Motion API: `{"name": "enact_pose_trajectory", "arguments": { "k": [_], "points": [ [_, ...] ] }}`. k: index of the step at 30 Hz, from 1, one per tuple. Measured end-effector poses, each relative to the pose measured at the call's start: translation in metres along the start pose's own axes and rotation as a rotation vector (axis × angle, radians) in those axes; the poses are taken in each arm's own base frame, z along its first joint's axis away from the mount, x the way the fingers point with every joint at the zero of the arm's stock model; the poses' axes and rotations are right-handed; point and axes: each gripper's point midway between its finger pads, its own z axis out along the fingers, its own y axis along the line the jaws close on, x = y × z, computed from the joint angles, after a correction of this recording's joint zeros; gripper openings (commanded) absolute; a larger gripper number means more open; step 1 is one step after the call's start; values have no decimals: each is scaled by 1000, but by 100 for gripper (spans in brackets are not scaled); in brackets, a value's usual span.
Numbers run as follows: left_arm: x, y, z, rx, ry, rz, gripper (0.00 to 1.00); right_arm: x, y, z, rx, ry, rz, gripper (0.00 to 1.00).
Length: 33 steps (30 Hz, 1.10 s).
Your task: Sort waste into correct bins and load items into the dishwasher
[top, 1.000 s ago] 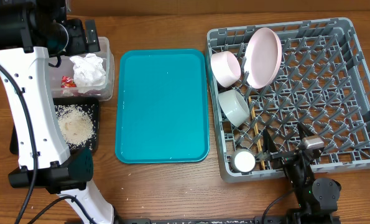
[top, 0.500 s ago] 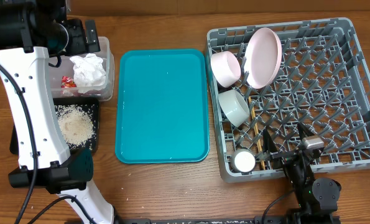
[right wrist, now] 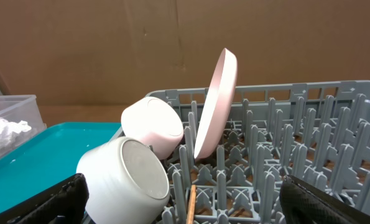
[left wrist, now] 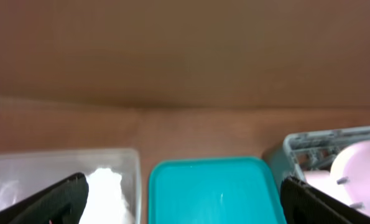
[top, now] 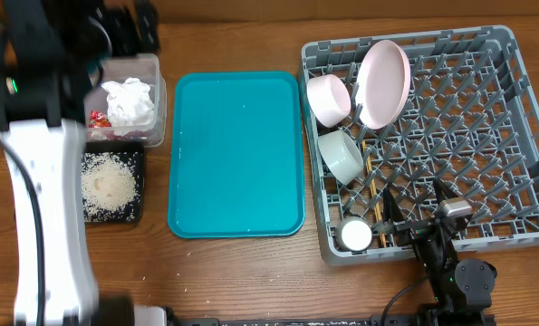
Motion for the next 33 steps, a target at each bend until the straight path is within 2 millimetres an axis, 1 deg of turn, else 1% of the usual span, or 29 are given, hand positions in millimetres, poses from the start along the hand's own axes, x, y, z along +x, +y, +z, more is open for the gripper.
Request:
{"name": "enact_pose_trajectory", "arguments": {
  "k": [1,2,3,4,5,6,8,10,12,13,14,16,18,19,22,25,27,30,32,33],
  "points": [
    [7,-5,-7,15,-24,21,100,0,0,0,0,-1,0,100],
    [19,-9,-15,25,-24,37,100,0,0,0,0,0,1,100],
    [42,-12,-30,30,-49,65,100,0,0,0,0,0,0,100],
    [46,-13,-36,34,-91,82,100,-1,0,0,0,-2,0,100],
    [62,-13,-41,34,-118,101,100,0,0,0,0,-1,0,100],
    [83,-13,-46,36,-126,111,100,-1,0,0,0,-4,0,100],
    [114,-13,-52,37,-166,126,100,-1,0,0,0,-3,0,100],
    [155,-13,-61,36,-209,142,100,-1,0,0,0,-3,0,100],
    [179,-14,-69,39,-259,157,100,-1,0,0,0,-3,0,100],
    [191,-14,-74,40,-312,170,100,0,0,0,-1,-2,0,100],
    [200,-14,-77,41,-331,174,100,-1,0,0,0,-3,-1,100],
    [217,-14,-80,42,-358,180,100,0,0,0,0,-2,0,100],
    [241,-13,-78,42,-367,181,100,-1,0,0,0,-3,1,100],
    [250,-12,-77,42,-372,182,100,-1,0,0,-1,-3,0,100],
    [264,-11,-76,40,-405,189,100,-1,0,0,0,-3,-1,100],
    [271,-10,-76,37,-448,196,100,-1,0,0,0,-3,0,100],
    [280,-9,-74,36,-472,201,100,-1,0,0,1,-4,0,100],
    [297,-6,-63,33,-439,194,100,-1,0,0,0,-3,0,100],
    [303,-5,-60,34,-423,191,100,-1,0,0,1,-4,-1,100],
    [302,-5,-60,34,-425,191,100,-1,0,0,1,-4,0,100]
  ]
}}
